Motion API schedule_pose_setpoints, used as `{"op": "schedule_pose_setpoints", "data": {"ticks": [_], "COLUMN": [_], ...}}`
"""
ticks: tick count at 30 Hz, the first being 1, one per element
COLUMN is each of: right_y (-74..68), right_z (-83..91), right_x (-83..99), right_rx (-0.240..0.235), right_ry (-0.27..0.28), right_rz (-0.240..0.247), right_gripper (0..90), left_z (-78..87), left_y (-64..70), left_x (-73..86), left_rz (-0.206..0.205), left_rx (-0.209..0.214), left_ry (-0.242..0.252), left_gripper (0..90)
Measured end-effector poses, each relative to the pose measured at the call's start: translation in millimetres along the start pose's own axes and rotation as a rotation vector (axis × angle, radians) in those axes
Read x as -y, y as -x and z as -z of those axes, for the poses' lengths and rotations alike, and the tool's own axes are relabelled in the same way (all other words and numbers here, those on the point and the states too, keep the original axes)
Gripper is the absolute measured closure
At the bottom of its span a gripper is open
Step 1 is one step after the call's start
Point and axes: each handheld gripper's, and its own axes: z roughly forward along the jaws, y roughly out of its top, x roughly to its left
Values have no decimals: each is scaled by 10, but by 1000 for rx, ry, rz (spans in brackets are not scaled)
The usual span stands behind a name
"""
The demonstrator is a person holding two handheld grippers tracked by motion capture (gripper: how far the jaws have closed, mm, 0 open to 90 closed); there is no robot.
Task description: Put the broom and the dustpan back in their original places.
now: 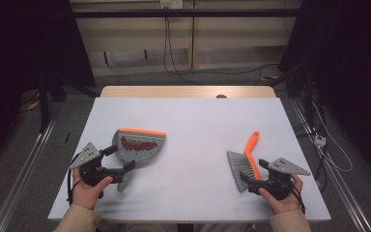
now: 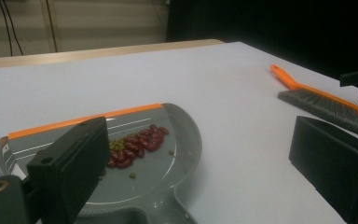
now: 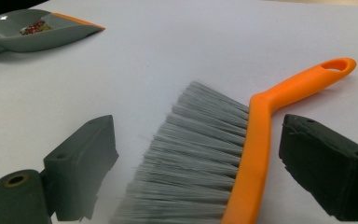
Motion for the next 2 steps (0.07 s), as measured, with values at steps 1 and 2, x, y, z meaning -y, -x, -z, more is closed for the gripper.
{"op": "schedule_pose_setpoints", "data": {"ticks": [1,2], "right_y": [1,0], "right_z": [0,2], "right_x": [1,3], "right_rx": [-1,-2], "right_ry": [-2,1], "right_rz": [1,5], "right_gripper": [107,106], "left_z": [-2,-2], "left_y": [-4,-3], "left_x": [0,1], "left_rz": [2,1], "left_rx": [2,2], "left_ry": [0,2], "left_gripper": [52,52]}}
